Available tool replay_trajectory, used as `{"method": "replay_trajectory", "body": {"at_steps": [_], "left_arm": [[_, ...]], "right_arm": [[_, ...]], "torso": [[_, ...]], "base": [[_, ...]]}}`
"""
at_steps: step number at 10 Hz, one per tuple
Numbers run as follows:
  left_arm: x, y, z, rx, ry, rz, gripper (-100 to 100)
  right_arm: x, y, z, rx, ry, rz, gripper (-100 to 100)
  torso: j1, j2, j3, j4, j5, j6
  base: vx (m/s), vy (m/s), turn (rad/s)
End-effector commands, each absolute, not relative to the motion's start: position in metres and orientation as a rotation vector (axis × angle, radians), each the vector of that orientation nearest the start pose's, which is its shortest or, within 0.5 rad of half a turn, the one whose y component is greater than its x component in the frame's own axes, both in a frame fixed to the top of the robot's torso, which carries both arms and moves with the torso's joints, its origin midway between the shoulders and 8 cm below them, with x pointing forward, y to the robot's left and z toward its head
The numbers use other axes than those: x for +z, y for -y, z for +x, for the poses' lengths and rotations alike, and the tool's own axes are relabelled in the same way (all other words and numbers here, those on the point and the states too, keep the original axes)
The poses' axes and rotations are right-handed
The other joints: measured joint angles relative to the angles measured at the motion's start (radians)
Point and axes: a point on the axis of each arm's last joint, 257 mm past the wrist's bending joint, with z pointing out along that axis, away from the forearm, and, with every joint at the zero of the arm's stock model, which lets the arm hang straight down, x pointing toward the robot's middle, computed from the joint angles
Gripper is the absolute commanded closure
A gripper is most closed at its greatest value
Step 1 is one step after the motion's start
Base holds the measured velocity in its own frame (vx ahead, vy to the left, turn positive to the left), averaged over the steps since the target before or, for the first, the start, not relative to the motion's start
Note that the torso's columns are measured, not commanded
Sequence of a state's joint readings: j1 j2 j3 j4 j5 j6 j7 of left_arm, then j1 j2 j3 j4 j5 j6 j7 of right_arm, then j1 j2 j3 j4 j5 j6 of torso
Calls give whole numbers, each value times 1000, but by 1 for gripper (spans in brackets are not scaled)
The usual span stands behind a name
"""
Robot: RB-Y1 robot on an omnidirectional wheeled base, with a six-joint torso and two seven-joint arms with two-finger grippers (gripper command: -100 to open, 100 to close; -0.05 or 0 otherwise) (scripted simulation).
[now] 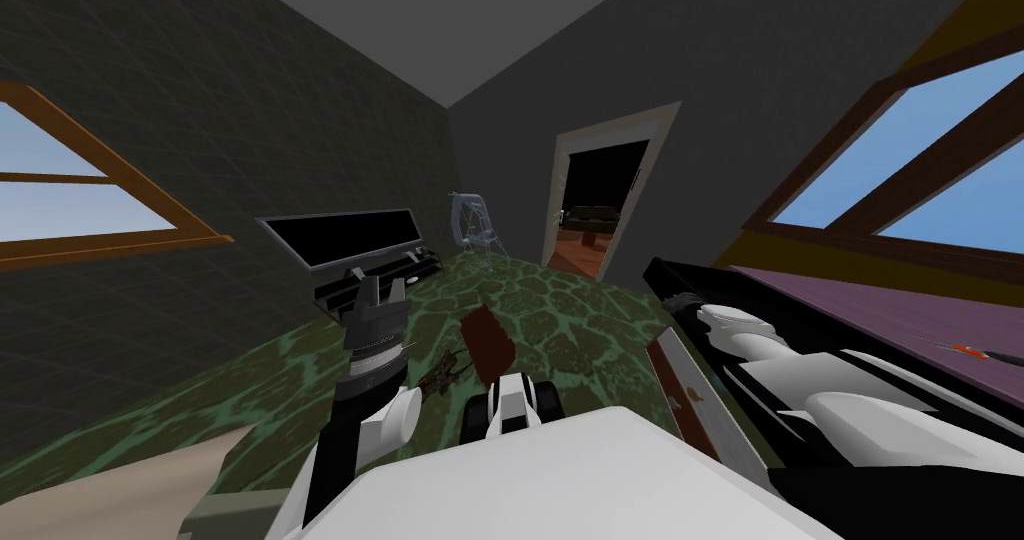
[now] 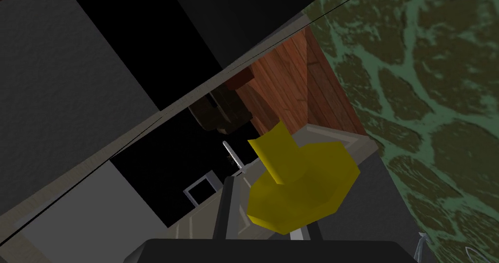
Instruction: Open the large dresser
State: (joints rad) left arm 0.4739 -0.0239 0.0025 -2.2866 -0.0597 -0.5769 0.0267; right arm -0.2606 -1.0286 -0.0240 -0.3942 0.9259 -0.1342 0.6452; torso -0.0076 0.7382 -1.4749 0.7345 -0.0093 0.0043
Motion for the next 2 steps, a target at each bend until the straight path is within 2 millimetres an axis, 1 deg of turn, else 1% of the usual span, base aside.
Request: {"method": "replay_trajectory", "body": {"at_steps": [1,2], "left_arm": [[49,-269,331,-1320,-548,-559,0],[49,-269,331,-1320,-548,-559,0]], "right_arm": [[-265,825,359,-1147,-2199,-290,100],[-267,832,350,-1165,-2215,-257,100]], "torso": [[0,0,0,0,0,0],[0,-1,-1,-1,0,0]], "base": [[0,0,0],[-23,35,204]]}}
